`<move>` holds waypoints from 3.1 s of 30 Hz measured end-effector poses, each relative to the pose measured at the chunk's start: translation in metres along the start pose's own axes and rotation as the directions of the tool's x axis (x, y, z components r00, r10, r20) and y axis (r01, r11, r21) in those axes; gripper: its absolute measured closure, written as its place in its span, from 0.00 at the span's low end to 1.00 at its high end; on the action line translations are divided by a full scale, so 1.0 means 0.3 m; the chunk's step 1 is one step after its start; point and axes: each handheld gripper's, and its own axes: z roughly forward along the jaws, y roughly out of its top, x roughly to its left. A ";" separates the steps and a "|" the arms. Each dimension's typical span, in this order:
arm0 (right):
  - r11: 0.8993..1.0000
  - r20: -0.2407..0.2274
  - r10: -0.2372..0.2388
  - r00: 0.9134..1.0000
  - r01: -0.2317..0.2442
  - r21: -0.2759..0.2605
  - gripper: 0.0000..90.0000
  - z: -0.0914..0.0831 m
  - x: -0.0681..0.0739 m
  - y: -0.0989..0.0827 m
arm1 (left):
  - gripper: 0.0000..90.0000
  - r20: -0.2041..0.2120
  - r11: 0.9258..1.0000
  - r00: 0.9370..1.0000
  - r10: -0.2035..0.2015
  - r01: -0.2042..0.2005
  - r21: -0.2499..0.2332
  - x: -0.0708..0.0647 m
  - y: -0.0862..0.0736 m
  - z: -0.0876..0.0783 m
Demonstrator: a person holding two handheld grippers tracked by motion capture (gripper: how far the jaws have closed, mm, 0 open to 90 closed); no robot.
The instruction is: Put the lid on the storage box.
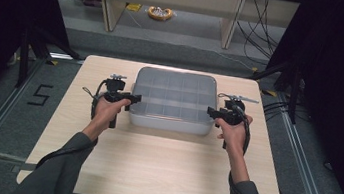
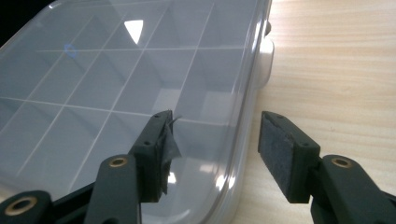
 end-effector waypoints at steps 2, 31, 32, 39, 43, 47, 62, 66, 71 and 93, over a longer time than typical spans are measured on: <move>0.998 -0.007 0.061 0.998 -0.061 0.015 0.54 -0.005 -0.010 -0.008 | 0.51 0.006 1.000 1.000 0.001 -0.002 0.011 0.003 0.002 -0.002; 0.998 0.010 0.017 1.000 -0.016 -0.054 0.69 0.025 -0.026 -0.018 | 0.51 0.026 0.998 0.998 -0.058 0.058 -0.015 0.004 0.000 -0.025; 0.998 0.015 0.024 1.000 -0.023 -0.051 0.64 0.011 -0.021 -0.015 | 0.50 0.028 0.999 0.998 -0.051 0.052 -0.016 0.006 0.001 -0.034; 0.995 -0.005 0.075 0.997 -0.076 -0.070 0.53 -0.041 -0.005 -0.015 | 0.49 0.075 0.999 0.997 -0.027 0.029 -0.033 -0.002 -0.014 -0.107; 0.995 -0.042 0.056 0.998 -0.059 -0.076 0.47 -0.077 0.006 -0.032 | 0.47 0.108 0.999 0.994 -0.006 0.010 -0.038 -0.012 -0.055 -0.158; 0.995 -0.066 0.017 0.998 -0.024 -0.102 0.43 -0.093 0.005 -0.049 | 0.44 0.124 0.999 0.992 0.009 -0.004 -0.039 -0.017 -0.084 -0.184; 0.998 -0.123 0.006 0.992 -0.015 -0.068 0.37 -0.146 0.044 -0.119 | 0.36 0.162 0.998 0.985 0.059 -0.057 -0.020 -0.027 -0.190 -0.243; 0.997 -0.129 -0.024 0.991 0.014 -0.080 0.36 -0.142 0.041 -0.123 | 0.35 0.160 0.998 0.985 0.063 -0.061 -0.016 -0.029 -0.196 -0.247; 0.997 -0.128 -0.029 0.991 0.019 -0.075 0.35 -0.143 0.047 -0.128 | 0.33 0.151 0.997 0.986 0.073 -0.072 -0.012 -0.025 -0.200 -0.252; 0.998 -0.146 -0.051 0.988 0.047 -0.033 0.28 -0.169 0.066 -0.197 | 0.30 0.170 0.996 0.981 0.092 -0.095 0.005 -0.067 -0.290 -0.246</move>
